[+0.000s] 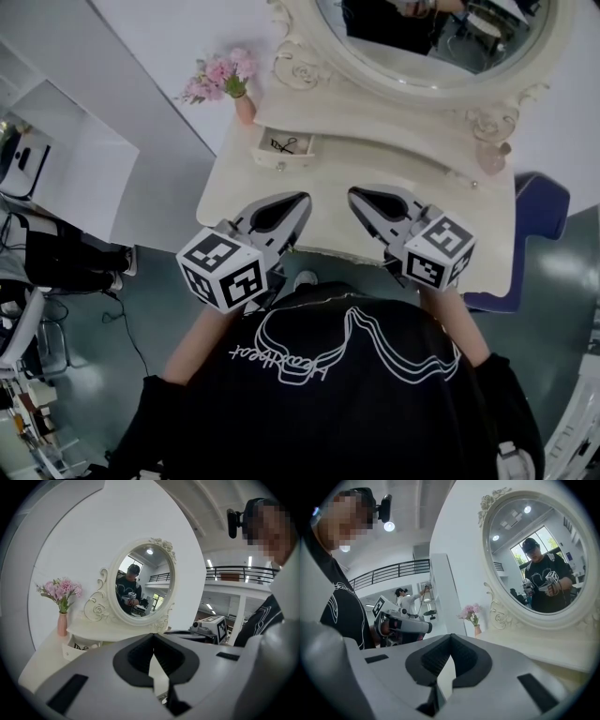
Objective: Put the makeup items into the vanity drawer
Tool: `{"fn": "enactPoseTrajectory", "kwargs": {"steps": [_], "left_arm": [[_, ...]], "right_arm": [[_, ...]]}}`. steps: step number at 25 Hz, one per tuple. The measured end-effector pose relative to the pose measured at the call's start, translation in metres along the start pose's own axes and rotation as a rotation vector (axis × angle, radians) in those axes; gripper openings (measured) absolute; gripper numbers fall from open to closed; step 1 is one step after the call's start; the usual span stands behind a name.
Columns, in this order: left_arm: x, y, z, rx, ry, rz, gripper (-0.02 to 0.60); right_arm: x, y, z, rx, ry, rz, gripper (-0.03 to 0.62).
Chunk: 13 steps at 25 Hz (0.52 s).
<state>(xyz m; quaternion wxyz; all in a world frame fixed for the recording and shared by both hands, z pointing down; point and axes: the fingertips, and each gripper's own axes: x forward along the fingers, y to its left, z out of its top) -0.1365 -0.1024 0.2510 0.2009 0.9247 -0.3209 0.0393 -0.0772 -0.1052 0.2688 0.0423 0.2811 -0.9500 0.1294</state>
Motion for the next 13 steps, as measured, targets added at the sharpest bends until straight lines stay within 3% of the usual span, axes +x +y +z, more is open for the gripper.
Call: {"fn": "enactPoseTrajectory", "kwargs": {"steps": [13], "left_arm": [[0.009, 0.014, 0.002, 0.001, 0.014, -0.008, 0.006]], "right_arm": [[0.012, -0.010, 0.001, 0.026, 0.002, 0.006, 0.005]]}}
